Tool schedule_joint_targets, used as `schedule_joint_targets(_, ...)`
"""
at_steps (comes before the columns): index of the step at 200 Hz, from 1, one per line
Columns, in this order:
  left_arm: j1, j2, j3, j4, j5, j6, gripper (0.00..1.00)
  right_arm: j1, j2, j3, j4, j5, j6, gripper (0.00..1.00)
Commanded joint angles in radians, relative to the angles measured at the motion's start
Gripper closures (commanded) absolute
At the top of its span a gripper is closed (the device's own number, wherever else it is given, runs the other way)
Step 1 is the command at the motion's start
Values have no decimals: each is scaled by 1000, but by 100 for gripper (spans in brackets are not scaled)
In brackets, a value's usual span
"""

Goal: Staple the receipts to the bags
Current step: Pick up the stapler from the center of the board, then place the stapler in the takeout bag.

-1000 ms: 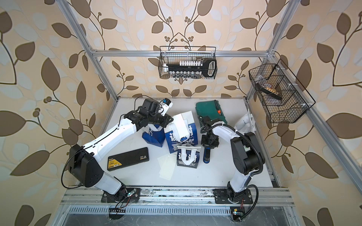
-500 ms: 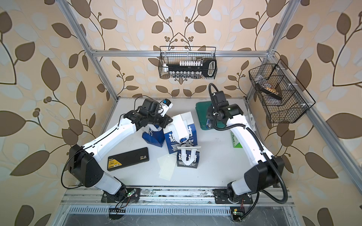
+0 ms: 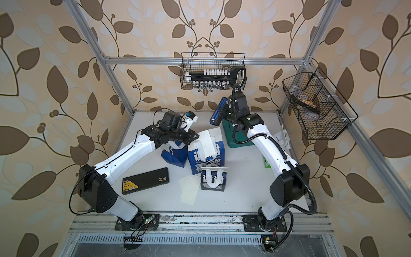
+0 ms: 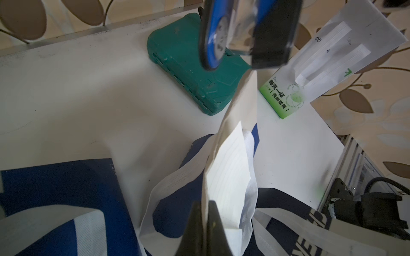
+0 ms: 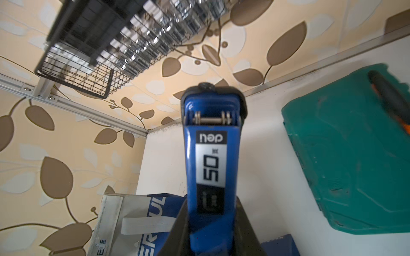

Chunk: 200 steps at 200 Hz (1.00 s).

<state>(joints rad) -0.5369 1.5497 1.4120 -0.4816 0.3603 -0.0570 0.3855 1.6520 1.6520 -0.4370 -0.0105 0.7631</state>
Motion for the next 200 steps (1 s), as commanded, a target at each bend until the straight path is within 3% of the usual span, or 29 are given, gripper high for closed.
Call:
schedule_joint_targets(1,-15,10,42,18,21,-17,100,31,-7,109,137,-45,28,100)
schedule_joint_targets(114,-21,7,36,85,-33,-36,100,113,-31,3,65,-58,54,100)
schedule_joint_targets(200,-21,11,33,77,-59,-12,100,119,-66,24,28,-46,-20,100)
